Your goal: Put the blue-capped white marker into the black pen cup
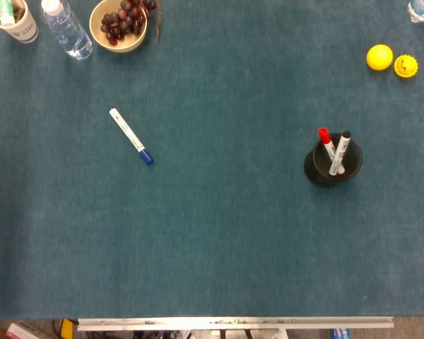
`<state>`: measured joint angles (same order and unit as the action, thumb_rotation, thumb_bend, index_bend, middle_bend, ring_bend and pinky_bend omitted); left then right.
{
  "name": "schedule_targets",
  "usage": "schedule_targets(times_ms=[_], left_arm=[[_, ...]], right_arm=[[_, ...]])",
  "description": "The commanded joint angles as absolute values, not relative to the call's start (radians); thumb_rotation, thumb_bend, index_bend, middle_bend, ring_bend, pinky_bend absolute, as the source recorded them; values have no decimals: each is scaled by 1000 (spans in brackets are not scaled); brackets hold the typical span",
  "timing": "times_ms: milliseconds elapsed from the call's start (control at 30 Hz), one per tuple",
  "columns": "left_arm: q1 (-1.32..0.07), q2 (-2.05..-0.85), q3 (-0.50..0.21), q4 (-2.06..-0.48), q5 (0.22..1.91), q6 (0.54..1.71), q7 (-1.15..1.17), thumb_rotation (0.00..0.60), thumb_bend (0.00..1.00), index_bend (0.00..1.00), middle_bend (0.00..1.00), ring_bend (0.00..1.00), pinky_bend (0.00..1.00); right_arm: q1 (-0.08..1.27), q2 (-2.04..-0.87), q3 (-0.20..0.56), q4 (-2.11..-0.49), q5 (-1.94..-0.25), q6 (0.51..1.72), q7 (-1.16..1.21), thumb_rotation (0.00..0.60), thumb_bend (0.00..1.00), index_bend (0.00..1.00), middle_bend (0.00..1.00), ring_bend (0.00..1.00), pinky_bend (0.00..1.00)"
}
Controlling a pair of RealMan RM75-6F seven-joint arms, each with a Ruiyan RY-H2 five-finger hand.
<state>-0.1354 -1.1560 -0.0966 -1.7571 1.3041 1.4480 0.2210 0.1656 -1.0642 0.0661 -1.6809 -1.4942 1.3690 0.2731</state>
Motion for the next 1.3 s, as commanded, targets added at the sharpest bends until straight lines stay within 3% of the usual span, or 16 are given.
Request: schedule_targets(times_ms=[33,200,333,633,833,1300], left_arm=[[-138,-1157,-95,-1754,1300,1437,218,600,297,111,0,0,0],[-138,-1157,-93,-1752,1307,1433,205,600,297,111,0,0,0],[-139,-1152,-92,-1756,1303,1424,191,600,297,111,0,0,0],[-133,-1135,-87,-1766,1303,1415,160,600,297,111,0,0,0],[-124,-1130,-86,-1765,1301,1423,153,600,297,111,0,0,0],[-115,-1111,-81,-1772,1306,1419,126,600,297,111,0,0,0]], right_arm=[[172,-1067,62,-1682,-1500,1354,286,600,110,267,294,163,253],[191,-1064,54,-1681,-1511,1312,384,600,97,267,294,163,253],[216,-1075,39,-1663,-1521,1253,488,600,0,267,294,162,253],[273,-1167,19,-1572,-1541,1152,709,598,0,267,268,146,189],[302,-1243,12,-1488,-1559,1126,779,475,0,267,253,113,121],[358,-1395,-7,-1344,-1564,1064,807,468,0,267,253,112,120]])
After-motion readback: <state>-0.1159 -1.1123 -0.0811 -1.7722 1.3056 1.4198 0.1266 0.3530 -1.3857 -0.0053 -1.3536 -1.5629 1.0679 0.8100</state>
